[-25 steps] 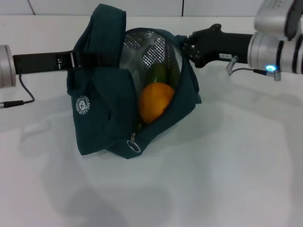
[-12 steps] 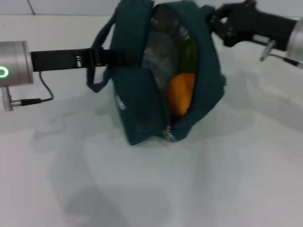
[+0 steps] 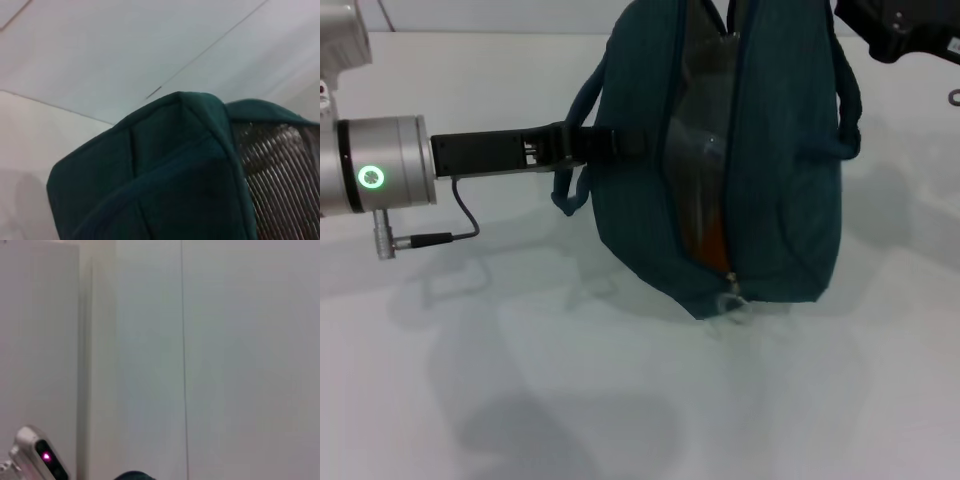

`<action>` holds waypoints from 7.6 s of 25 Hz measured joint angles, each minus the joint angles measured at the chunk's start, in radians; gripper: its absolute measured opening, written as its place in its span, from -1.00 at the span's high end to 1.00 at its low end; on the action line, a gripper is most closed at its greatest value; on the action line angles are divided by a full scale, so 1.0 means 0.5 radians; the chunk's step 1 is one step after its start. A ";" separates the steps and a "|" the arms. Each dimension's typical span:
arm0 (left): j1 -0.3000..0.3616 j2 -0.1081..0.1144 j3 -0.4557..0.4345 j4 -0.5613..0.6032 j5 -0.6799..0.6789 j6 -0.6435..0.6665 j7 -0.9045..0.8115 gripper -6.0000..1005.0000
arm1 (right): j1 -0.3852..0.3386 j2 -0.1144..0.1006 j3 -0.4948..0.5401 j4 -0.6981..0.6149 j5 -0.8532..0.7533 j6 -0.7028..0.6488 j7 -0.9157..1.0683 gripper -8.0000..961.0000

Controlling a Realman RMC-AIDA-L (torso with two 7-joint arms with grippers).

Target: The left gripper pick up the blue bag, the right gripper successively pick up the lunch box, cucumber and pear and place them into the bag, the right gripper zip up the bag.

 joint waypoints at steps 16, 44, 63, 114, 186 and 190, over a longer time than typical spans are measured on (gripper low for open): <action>0.028 -0.014 0.165 -0.116 -0.257 -0.007 -0.002 0.90 | -0.090 -0.040 0.054 0.154 -0.091 -0.014 0.009 0.85; 0.164 -0.008 0.194 -0.453 -0.357 -0.060 0.205 0.90 | 0.048 0.001 0.044 0.386 -0.300 -0.018 -0.002 0.66; 0.217 -0.003 0.173 -0.455 -0.360 -0.101 0.206 0.90 | -0.056 -0.019 0.086 0.313 -0.288 -0.100 -0.022 -0.05; 0.184 -0.011 0.157 -0.473 -0.409 -0.095 0.223 0.90 | 0.036 0.027 0.069 0.801 -1.116 -0.716 -0.252 -0.26; 0.189 0.003 0.139 -0.528 -0.408 -0.088 0.436 0.19 | -0.039 0.001 -0.225 0.662 -0.722 -0.559 -0.272 0.97; 0.188 0.003 0.138 -0.528 -0.429 -0.080 0.444 -0.19 | -0.107 -0.013 -0.223 0.556 -0.730 -0.573 -0.251 0.97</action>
